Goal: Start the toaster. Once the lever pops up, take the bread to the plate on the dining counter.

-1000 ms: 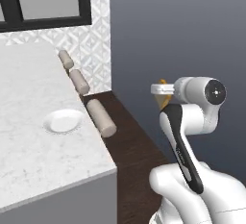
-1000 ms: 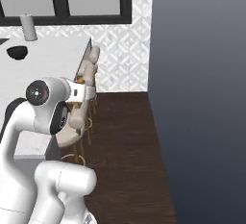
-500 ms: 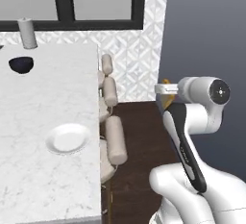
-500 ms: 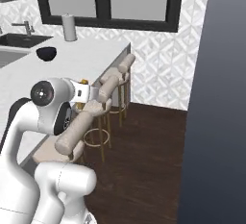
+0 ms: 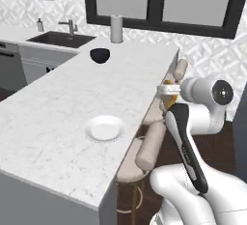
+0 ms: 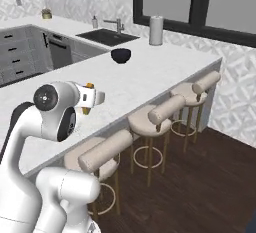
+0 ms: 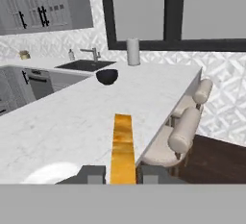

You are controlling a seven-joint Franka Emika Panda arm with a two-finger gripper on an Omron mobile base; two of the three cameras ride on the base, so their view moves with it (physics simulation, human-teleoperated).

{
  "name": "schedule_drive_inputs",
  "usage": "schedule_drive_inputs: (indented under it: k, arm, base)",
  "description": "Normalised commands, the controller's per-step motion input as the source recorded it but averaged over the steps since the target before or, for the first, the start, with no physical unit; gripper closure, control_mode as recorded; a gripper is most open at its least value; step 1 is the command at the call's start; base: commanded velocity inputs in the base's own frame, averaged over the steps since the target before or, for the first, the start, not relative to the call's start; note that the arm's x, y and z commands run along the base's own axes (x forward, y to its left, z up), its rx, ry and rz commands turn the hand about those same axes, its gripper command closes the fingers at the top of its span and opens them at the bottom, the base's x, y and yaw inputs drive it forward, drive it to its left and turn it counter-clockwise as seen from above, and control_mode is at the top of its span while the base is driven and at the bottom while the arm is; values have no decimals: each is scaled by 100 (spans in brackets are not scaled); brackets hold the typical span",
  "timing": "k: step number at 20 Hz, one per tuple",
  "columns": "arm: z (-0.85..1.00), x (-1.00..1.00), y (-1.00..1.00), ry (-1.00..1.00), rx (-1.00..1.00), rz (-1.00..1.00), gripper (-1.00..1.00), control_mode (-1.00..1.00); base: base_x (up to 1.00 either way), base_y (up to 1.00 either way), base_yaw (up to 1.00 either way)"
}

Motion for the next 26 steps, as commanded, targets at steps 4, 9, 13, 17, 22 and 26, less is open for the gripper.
schedule_drive_inputs:
  k: [4, 9, 13, 17, 22, 26]
  arm:
    - [0, 0, 0, 0, 0, 0, 100, 100]
    - [0, 0, 0, 0, 0, 0, 100, 100]
    - [0, 0, 0, 0, 0, 0, 100, 100]
    - [0, 0, 0, 0, 0, 0, 100, 100]
    - [0, 0, 0, 0, 0, 0, 100, 100]
    - [0, 0, 0, 0, 0, 0, 100, 100]
  base:
    - [0, -41, 82]
    - [0, -63, 69]
    - [22, -71, 58]
    - [52, -67, 52]
    - [34, -21, 24]
    - [0, 0, 0]
